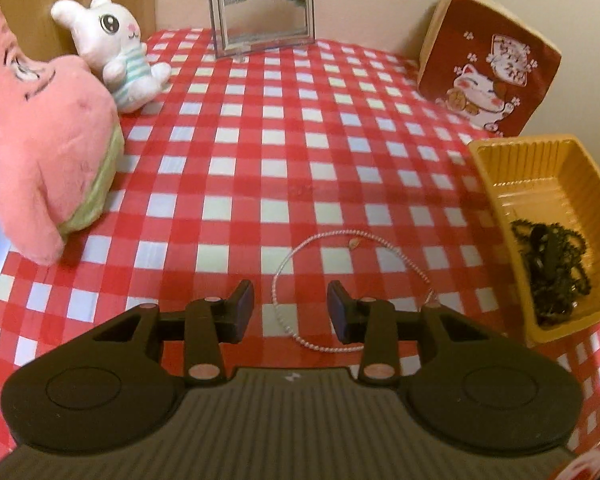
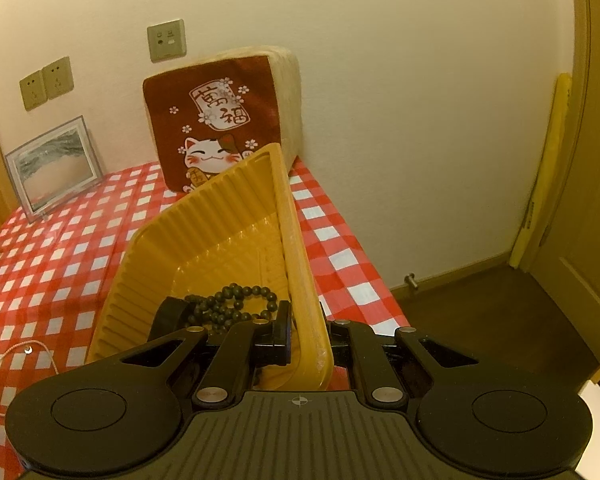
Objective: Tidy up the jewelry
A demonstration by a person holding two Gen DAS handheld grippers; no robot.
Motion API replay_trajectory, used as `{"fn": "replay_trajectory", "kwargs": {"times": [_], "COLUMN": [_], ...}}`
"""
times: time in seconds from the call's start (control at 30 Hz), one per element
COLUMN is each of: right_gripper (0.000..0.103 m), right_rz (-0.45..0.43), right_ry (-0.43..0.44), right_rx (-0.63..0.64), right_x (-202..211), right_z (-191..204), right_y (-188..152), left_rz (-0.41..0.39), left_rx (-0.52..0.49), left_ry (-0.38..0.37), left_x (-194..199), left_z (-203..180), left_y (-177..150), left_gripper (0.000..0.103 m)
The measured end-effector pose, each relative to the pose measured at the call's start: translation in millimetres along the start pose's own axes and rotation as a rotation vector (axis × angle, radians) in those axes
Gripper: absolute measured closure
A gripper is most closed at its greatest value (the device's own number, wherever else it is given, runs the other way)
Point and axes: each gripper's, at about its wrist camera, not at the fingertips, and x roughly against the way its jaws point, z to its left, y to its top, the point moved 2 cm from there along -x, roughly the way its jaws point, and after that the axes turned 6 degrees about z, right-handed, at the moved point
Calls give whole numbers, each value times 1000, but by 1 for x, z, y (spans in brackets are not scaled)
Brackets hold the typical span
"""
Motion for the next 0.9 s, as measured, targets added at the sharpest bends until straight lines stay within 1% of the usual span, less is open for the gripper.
{"fn": "replay_trajectory", "kwargs": {"times": [0.17, 0.43, 0.7, 0.8, 0.9], "right_gripper": [94, 94, 94, 94, 94], "right_rz": [4, 9, 14, 15, 15], "right_ry": [-2, -5, -8, -7, -7], "right_rx": [-1, 3, 4, 3, 2], "right_x": [0, 0, 0, -1, -1], "right_z": [0, 0, 0, -1, -1], "right_y": [-1, -2, -3, -3, -3], "left_rz": [-7, -59, -61, -58, -55], "left_rx": [-48, -148, -234, -245, -258], "left_ry": [-17, -66, -66, -66, -60], "left_x": [-15, -43, -72, -83, -91], "left_z": [-11, -38, -51, -52, -54], "left_y": [-1, 8, 15, 20, 24], "left_gripper": [67, 67, 68, 70, 74]}}
